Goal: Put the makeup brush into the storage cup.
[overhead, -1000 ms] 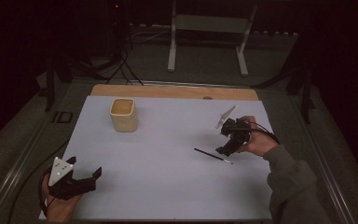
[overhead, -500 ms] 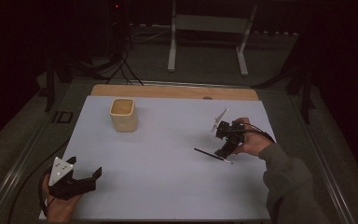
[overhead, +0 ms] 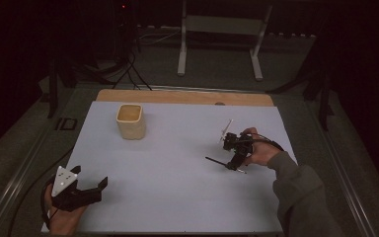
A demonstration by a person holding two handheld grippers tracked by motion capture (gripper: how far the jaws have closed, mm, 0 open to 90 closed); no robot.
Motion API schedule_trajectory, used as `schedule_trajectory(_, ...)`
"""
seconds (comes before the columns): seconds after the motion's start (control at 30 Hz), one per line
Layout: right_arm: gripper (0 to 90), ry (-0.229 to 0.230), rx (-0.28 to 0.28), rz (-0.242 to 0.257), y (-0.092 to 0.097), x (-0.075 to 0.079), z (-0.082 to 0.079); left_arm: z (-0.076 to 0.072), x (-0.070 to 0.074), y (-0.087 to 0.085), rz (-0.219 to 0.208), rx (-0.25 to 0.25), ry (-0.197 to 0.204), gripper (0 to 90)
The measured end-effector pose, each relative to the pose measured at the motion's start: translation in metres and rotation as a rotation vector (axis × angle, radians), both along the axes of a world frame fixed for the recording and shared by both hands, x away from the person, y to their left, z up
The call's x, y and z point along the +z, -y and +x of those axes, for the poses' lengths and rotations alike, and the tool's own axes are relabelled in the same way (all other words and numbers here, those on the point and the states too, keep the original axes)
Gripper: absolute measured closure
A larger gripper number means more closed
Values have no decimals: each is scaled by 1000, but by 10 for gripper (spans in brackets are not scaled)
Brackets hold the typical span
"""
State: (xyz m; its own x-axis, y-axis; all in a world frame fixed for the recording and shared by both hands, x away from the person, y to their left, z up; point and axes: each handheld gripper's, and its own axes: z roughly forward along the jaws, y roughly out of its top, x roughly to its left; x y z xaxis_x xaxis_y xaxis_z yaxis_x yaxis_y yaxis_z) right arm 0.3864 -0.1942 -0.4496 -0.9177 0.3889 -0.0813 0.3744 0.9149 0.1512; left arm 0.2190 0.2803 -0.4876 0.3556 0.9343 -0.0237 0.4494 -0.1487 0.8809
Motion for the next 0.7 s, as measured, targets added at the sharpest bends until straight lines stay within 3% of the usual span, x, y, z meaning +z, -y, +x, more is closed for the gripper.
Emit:
schedule_trajectory(0.4,227,-47,19,-81,-4,-19,4,0,0,0,0,-1,0,14)
schedule_trajectory(0.53,302,-66,23,-94,-5,-24,4,0,0,0,1,0,0,14)
schedule_trajectory(0.57,390,-83,26,-106,-5,-28,6,0,0,0,1,-1,1,14)
schedule_trajectory(0.7,474,-96,30,-134,-6,-33,6,0,0,0,-2,1,2,14)
